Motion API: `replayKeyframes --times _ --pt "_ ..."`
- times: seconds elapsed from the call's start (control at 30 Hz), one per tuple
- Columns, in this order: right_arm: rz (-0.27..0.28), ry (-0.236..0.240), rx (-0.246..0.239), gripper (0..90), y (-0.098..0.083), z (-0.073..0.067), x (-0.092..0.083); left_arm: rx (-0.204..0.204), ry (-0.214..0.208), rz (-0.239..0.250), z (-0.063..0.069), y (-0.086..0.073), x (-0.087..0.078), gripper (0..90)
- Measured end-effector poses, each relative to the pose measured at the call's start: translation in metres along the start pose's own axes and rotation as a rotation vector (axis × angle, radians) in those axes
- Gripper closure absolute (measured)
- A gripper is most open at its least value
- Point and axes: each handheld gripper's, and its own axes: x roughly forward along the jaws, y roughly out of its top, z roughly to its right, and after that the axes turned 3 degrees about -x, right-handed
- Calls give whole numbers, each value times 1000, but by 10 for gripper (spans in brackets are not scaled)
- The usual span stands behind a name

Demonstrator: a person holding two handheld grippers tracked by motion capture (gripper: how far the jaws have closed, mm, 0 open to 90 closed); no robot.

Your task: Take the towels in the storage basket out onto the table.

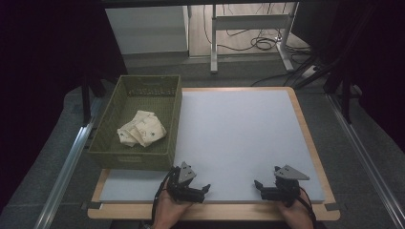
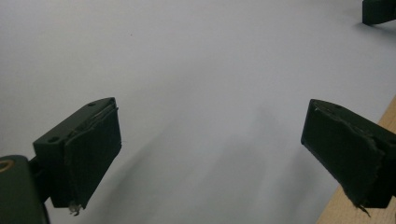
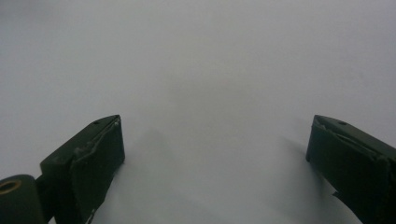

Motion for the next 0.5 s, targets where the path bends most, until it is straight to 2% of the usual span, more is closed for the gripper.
replayKeyframes --times 0.2,0.5 --pt "0 1 0 44 0 0 0 14 -9 -42 -2 10 5 50" --pt "2 3 0 45 0 0 0 16 -40 -55 -2 26 14 50"
